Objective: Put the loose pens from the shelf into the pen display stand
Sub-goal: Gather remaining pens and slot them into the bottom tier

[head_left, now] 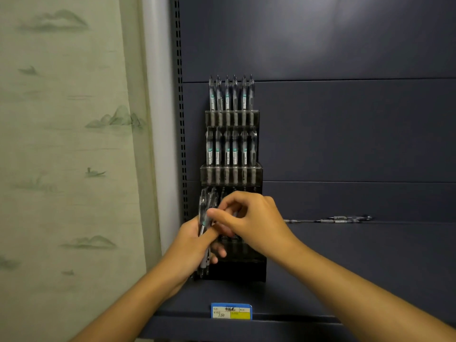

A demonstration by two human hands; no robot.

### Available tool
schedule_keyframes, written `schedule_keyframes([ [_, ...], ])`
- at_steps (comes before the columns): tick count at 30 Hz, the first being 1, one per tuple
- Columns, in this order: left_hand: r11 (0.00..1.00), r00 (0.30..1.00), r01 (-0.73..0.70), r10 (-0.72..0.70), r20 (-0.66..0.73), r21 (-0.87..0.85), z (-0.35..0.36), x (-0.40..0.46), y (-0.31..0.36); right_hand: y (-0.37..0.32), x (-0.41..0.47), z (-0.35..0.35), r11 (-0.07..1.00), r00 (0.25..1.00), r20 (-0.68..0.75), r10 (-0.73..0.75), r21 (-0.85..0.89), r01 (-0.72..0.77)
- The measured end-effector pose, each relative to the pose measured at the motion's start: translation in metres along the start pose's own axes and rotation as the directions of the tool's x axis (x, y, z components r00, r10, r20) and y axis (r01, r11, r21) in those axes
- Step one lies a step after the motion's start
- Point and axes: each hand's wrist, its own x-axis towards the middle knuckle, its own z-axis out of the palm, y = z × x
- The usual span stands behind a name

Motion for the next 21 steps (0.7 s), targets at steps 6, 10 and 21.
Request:
schedule_keyframes([
  [6,1.0,1.0,0.005,-0.005,0.005,-0.008,0.007,0.002,-0.004,0.003,-0.002,0.006,0.998,0.998,-0.029,0.056,-0.003,-0.056],
  [10,0.999,1.0,0.016,-0.015,0.026,-0.045,0.007,0.0,-0.007,0.0,-0.005,0.009,0.998,0.998,-0.027,0.062,-0.009,-0.062],
  [21,0.991,1.0,0.018,-0.018,-0.002,-0.134,-0.007,-0.001,-0.014,-0.014,0.021,-0.041,0.941,0.97,-0.186,0.156,0.326,-0.089],
])
